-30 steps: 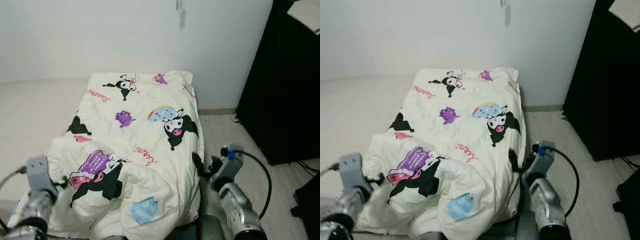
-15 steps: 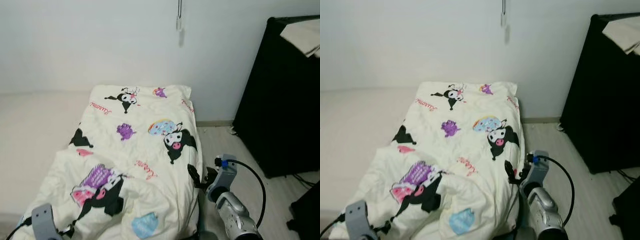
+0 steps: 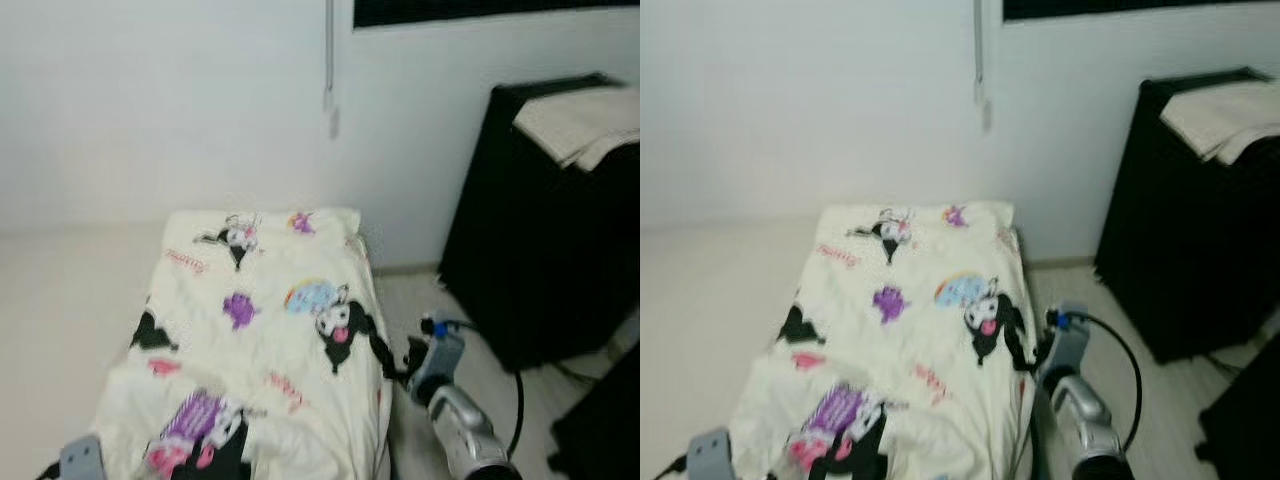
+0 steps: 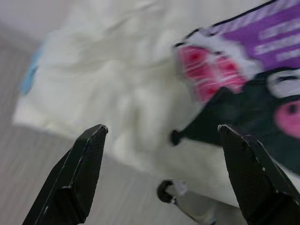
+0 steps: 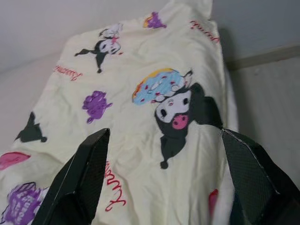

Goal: Clean up the room

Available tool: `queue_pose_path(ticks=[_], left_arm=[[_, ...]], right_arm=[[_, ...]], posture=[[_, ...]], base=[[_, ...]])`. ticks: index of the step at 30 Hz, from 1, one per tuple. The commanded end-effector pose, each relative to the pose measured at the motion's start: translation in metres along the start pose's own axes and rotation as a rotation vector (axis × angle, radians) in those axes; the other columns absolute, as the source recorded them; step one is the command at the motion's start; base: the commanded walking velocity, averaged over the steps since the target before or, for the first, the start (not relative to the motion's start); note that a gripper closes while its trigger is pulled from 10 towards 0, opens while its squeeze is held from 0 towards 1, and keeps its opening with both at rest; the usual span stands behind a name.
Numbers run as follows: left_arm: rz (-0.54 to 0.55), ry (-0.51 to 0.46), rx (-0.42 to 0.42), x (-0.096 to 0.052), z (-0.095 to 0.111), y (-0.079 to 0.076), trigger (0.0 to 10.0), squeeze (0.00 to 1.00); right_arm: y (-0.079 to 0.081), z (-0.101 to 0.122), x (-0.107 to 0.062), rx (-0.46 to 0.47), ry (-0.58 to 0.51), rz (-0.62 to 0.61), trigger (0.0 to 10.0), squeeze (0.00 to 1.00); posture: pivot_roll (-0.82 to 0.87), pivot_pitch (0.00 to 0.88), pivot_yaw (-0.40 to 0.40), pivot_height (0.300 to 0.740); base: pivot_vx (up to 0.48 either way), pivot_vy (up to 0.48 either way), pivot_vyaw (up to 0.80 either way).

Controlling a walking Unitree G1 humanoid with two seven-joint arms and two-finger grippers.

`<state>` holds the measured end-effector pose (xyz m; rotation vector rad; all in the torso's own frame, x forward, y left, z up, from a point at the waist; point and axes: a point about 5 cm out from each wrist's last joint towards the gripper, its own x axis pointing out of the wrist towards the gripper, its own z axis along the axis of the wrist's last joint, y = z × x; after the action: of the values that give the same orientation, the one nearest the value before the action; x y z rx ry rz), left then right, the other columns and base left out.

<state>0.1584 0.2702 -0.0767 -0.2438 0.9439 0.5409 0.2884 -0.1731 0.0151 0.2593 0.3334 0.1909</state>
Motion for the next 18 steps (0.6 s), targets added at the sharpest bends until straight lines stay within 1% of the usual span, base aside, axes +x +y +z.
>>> queue_pose_path(ticks=[1,2,3,4,5,6,7,8,9,11,13,14,17,18], left_arm=[[0.004,0.037,0.017,-0.001,-0.009,0.001,10.0,0.0],[-0.016,0.049,0.029,-0.001,-0.012,-0.003,10.0,0.0],[-0.016,0.049,0.029,-0.001,-0.012,-0.003,10.0,0.0],[-0.025,0.052,0.03,-0.001,-0.013,-0.005,10.0,0.0],[-0.025,0.052,0.03,-0.001,-0.013,-0.005,10.0,0.0],[-0.05,0.053,0.022,-0.001,-0.014,-0.01,10.0,0.0],[-0.05,0.053,0.022,-0.001,-0.014,-0.01,10.0,0.0],[-0.058,0.054,0.018,-0.001,-0.014,-0.012,10.0,0.0],[-0.064,0.053,0.015,-0.001,-0.014,-0.014,10.0,0.0],[-0.064,0.053,0.015,-0.001,-0.014,-0.014,10.0,0.0],[-0.069,0.053,0.016,-0.001,-0.013,-0.017,10.0,0.0],[-0.069,0.053,0.016,-0.001,-0.013,-0.017,10.0,0.0],[-0.073,0.06,0.009,-0.001,-0.014,-0.02,10.0,0.0],[-0.073,0.06,0.009,-0.001,-0.014,-0.02,10.0,0.0]], right_arm=[[0.002,-0.009,-0.001,-0.008,0.036,0.008,10.0,0.0],[0.003,-0.031,-0.007,-0.041,0.134,-0.011,10.0,0.0],[0.003,-0.031,-0.007,-0.041,0.134,-0.011,10.0,0.0],[0.003,-0.04,-0.009,-0.06,0.18,-0.022,10.0,0.0],[0.003,-0.04,-0.009,-0.06,0.18,-0.022,10.0,0.0],[0.004,-0.06,-0.018,-0.068,0.262,-0.025,10.0,0.0],[0.004,-0.06,-0.018,-0.068,0.262,-0.025,10.0,0.0],[0.004,-0.066,-0.021,-0.07,0.284,-0.025,10.0,0.0],[0.005,-0.073,-0.025,-0.083,0.311,-0.019,10.0,0.0],[0.005,-0.073,-0.025,-0.083,0.311,-0.019,10.0,0.0],[0.006,-0.086,-0.032,-0.13,0.376,-0.025,10.0,0.0],[0.006,-0.086,-0.032,-0.13,0.376,-0.025,10.0,0.0],[0.004,-0.098,-0.04,-0.14,0.433,-0.039,10.0,0.0],[0.004,-0.098,-0.04,-0.14,0.433,-0.039,10.0,0.0]], posture=[[-0.05,0.0,0.024,0.74],[-0.05,0.0,0.021,0.74],[-0.05,0.0,0.021,0.74],[-0.05,0.0,0.021,0.74],[-0.05,0.0,0.021,0.74],[-0.05,0.0,0.017,0.74],[-0.05,0.0,0.017,0.74],[-0.05,0.0,0.017,0.74],[-0.05,0.0,0.015,0.74],[-0.05,0.0,0.015,0.74],[-0.05,0.0,0.014,0.74],[-0.05,0.0,0.014,0.74],[-0.05,0.0,0.018,0.74],[-0.05,0.0,0.018,0.74]], base=[[0.0,0.0,0.0],[0.0,0.0,0.0],[0.0,0.0,0.0],[0.0,0.0,0.0],[0.0,0.0,0.0],[0.0,0.0,0.0],[0.0,0.0,0.0],[0.0,0.0,0.0],[0.0,0.0,0.5],[0.0,0.0,0.5],[0.0,0.0,0.64],[0.0,0.0,0.64],[0.0,0.0,0.64],[0.0,0.0,0.64]])
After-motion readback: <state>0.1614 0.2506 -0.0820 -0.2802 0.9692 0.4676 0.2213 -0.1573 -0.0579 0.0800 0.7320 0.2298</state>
